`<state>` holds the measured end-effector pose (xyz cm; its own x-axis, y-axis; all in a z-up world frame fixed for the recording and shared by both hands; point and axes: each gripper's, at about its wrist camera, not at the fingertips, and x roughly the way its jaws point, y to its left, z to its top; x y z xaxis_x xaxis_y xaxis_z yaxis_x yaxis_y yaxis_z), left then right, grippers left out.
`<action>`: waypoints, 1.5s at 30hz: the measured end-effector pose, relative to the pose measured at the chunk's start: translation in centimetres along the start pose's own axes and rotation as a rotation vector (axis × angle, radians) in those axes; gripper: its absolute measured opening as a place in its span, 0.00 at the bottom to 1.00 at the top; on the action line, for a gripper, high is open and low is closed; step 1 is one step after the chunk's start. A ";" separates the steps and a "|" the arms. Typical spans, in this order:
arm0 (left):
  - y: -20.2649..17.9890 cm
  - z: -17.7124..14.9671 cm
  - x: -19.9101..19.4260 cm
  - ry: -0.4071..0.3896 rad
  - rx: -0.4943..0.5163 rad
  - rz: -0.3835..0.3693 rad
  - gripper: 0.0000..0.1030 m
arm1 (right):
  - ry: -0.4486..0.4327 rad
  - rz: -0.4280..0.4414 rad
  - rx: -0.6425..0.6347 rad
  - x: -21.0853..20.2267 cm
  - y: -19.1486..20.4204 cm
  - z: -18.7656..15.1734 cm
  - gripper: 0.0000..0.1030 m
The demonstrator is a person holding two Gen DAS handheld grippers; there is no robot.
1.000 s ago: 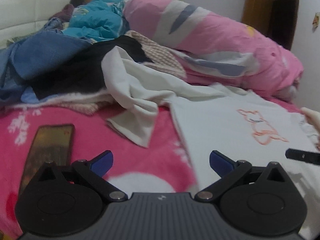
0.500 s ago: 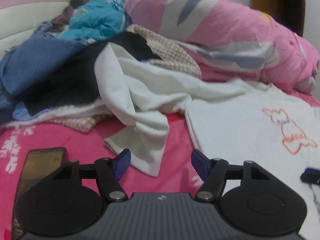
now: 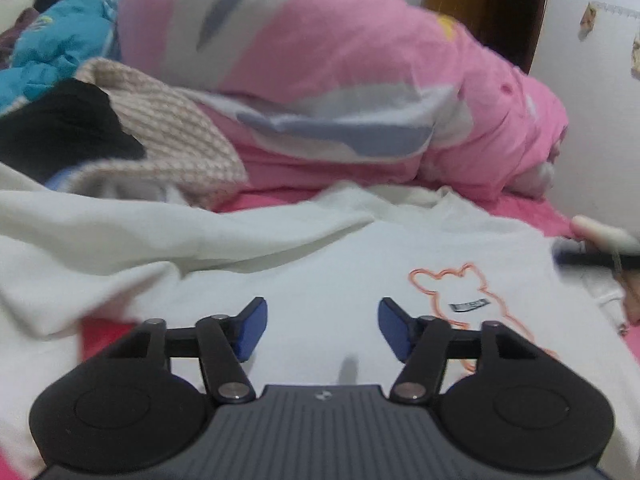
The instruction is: Fold clothes
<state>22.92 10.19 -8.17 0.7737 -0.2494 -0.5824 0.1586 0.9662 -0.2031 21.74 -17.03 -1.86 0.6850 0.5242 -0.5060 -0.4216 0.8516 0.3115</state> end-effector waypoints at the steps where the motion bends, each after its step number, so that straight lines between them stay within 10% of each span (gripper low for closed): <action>1: 0.2 -0.3 0.8 0.004 -0.012 -0.002 0.58 | 0.003 -0.002 -0.010 1.8 -0.5 1.1 0.32; 11: 2.3 -2.3 2.3 0.014 -0.065 -0.073 0.61 | 0.215 -0.105 -0.358 22.3 -2.7 9.8 0.43; 18: 2.8 -2.3 2.3 0.010 -0.096 -0.098 0.61 | 0.398 -0.052 -0.352 27.0 -3.9 11.2 0.47; 20: 2.8 -2.4 2.3 0.008 -0.094 -0.098 0.61 | 0.449 -0.037 -0.350 27.7 -4.1 11.3 0.36; 21: 2.8 -2.5 2.3 0.007 -0.092 -0.097 0.61 | 0.475 -0.030 -0.349 28.1 -4.2 11.3 0.14; 31: 2.6 -2.7 2.6 0.003 -0.075 -0.083 0.61 | 0.105 -0.119 -0.416 26.3 -3.5 8.7 0.08; 38: 2.5 -2.6 2.6 0.003 -0.076 -0.083 0.61 | 0.042 -0.123 -0.431 28.5 -4.9 7.4 0.09; 45: 2.5 -2.8 2.6 0.003 -0.075 -0.083 0.61 | 0.011 -0.110 -0.377 24.8 -4.4 9.5 0.53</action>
